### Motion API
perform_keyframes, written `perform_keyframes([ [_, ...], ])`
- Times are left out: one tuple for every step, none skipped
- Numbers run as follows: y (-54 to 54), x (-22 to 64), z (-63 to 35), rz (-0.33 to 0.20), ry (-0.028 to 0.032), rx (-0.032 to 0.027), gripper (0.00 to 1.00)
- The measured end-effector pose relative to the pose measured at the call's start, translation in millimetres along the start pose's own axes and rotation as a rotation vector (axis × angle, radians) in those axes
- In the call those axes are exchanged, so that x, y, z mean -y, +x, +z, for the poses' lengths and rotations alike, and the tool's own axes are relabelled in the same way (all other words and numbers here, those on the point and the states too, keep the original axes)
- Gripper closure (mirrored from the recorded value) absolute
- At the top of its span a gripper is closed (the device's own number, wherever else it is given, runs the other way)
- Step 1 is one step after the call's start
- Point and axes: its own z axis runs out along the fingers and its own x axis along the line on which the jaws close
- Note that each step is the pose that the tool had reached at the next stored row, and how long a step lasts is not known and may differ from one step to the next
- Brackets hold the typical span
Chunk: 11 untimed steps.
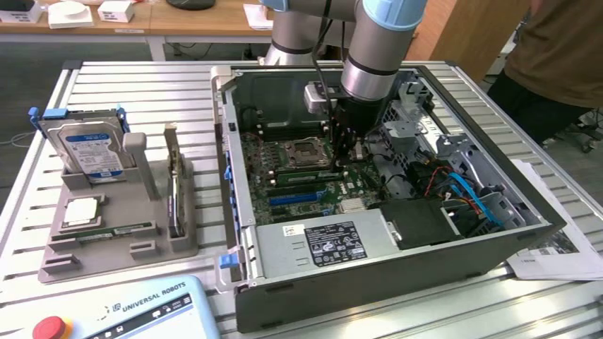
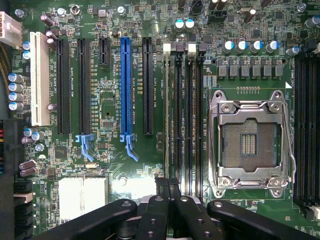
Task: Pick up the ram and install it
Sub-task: 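Press down the ram until it locks into place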
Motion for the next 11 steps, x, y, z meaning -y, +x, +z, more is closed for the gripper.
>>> perform_keyframes([
  [0.0,0.0,0.1,0.000,0.0000,0.0000,0.89],
  [0.0,0.0,0.3,0.000,0.0000,0.0000,0.89],
  [0.0,0.0,0.5,0.000,-0.0001,0.0000,0.89],
  [0.0,0.0,0.5,0.000,-0.0001,0.0000,0.89],
  [0.0,0.0,0.5,0.000,-0.0001,-0.0001,0.89],
  [-0.1,0.0,0.6,0.000,0.0000,0.0001,0.89],
  [-0.1,0.0,0.6,0.000,0.0000,0.0002,0.89],
  [-0.1,0.0,0.6,0.000,0.0000,0.0001,0.89],
  [-0.1,0.0,0.1,0.000,0.0002,0.0007,0.89],
  [-0.2,0.0,-0.7,0.000,0.0005,0.0020,0.89],
  [-0.3,0.0,-1.7,0.000,0.0007,0.0024,0.89],
])
